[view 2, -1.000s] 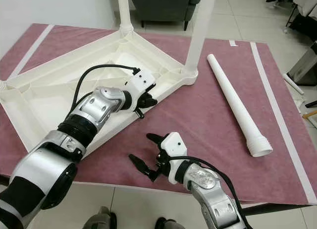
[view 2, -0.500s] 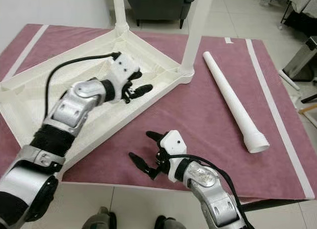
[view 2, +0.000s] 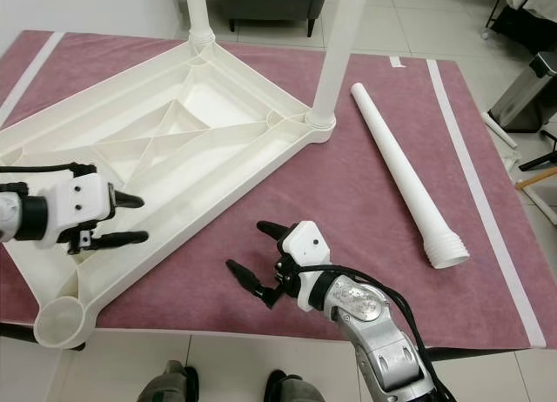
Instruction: Building children table
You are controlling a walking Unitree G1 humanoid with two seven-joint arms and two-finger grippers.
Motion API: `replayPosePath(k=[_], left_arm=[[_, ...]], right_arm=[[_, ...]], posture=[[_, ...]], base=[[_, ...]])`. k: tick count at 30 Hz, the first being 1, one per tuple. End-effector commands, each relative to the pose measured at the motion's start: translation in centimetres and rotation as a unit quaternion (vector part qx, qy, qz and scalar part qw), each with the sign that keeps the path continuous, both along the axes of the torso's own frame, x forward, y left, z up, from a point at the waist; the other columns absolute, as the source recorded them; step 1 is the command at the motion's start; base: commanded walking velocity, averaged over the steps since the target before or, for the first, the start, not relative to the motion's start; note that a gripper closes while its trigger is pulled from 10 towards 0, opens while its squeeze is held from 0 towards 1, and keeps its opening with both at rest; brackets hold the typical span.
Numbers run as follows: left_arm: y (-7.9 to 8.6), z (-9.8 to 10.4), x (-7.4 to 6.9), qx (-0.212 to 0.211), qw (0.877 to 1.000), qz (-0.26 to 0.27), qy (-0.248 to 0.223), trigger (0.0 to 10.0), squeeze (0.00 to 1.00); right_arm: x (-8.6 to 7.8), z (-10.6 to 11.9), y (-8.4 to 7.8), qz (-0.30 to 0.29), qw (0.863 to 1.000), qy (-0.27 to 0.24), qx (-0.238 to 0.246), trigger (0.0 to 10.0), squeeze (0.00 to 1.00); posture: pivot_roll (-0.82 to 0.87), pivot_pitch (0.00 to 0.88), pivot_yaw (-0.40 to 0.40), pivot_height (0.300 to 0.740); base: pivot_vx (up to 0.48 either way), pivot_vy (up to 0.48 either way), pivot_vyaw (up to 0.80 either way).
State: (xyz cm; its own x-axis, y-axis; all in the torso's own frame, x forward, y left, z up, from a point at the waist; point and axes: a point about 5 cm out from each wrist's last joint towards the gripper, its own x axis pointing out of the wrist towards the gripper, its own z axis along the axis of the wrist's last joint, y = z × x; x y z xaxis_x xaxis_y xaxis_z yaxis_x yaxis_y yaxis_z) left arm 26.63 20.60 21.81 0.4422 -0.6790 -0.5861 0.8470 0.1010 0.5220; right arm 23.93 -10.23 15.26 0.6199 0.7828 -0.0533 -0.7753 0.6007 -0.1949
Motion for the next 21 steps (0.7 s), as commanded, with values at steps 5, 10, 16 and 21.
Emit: replayPosePath(k=[5, 10, 16, 21], left_arm=[[0.1, -0.9, -1.1, 0.017, 0.999, -0.014, 0.037, 10.0, 0.0], [-0.3, -2.5, 0.5, -0.032, 0.994, 0.084, 0.056, 10.0, 0.0], [0.5, -4.1, 1.2, -0.041, 0.986, 0.144, 0.069, 8.0, 0.0], [0.5, -2.8, 0.6, -0.08, 0.987, 0.123, 0.061, 10.0, 0.0]], right_arm=[[0.0, -0.3, -0.2, 0.004, 1.0, 0.009, -0.002, 10.0, 0.0], [0.0, -0.4, -0.1, 0.003, 1.0, 0.01, -0.002, 10.0, 0.0], [-0.3, -0.5, -0.1, -0.002, 1.0, 0.01, 0.0, 10.0, 0.0], [-0.4, -0.5, -0.2, -0.005, 1.0, 0.01, 0.0, 10.0, 0.0]], posture=[[0.17, 0.18, -0.032, 0.74], [0.16, 0.177, -0.028, 0.74], [0.15, 0.174, -0.019, 0.74], [0.15, 0.171, -0.016, 0.74]], base=[[0.0, 0.0, 0.0], [0.0, 0.0, 0.0], [0.0, 0.0, 0.0], [0.0, 0.0, 0.0]])
